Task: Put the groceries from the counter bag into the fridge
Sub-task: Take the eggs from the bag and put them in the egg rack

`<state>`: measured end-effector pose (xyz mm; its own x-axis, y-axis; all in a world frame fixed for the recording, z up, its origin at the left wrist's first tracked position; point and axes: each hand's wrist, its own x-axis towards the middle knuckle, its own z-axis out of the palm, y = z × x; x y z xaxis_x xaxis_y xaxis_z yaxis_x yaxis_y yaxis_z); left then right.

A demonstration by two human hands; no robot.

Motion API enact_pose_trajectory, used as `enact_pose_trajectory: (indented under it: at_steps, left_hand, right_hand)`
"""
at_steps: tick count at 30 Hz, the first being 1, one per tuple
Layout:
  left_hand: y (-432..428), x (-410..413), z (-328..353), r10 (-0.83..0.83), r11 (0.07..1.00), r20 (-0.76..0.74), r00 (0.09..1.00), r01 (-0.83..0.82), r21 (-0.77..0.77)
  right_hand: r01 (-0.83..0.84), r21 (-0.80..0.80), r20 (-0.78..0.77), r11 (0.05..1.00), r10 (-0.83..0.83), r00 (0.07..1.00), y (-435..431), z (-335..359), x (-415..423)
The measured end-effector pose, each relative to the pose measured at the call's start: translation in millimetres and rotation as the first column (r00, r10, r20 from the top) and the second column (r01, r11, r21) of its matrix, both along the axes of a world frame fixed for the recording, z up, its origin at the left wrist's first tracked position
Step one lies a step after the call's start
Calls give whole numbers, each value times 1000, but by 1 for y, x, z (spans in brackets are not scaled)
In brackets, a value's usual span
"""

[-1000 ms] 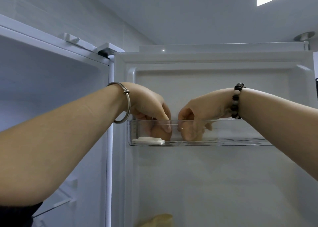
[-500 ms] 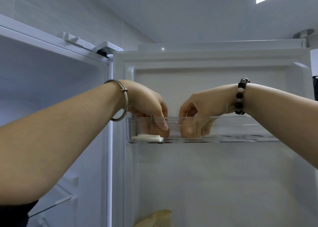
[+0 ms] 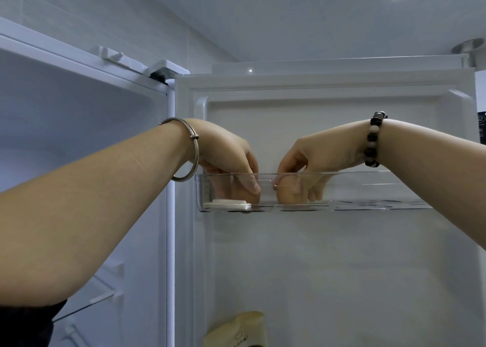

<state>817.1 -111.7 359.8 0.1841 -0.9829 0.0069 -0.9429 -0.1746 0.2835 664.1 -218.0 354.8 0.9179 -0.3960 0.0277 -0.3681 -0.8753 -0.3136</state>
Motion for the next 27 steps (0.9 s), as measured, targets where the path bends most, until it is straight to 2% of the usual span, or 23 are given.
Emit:
enact_pose_trajectory:
  at_steps: [5, 15, 20, 23, 27]
  left_hand:
    - [0, -1, -1, 10, 1000, 13, 1000, -10, 0]
    - [4, -4, 2, 10, 1000, 29, 1000, -10, -1]
    - [6, -3, 0, 15, 1000, 30, 999, -14, -26]
    - [6, -2, -1, 14, 995, 64, 998, -7, -95]
    - [7, -4, -1, 2, 961, 137, 991, 36, -276]
  right_hand:
    - [46, -134, -32, 990, -50, 998, 9, 4, 5]
    - [51, -29, -103, 998, -53, 993, 6, 1, 2]
    - [55, -16, -76, 998, -56, 996, 6, 1, 1]
    - [62, -4, -73, 998, -62, 995, 6, 0, 1]
    - [85, 21, -24, 996, -85, 996, 6, -1, -3]
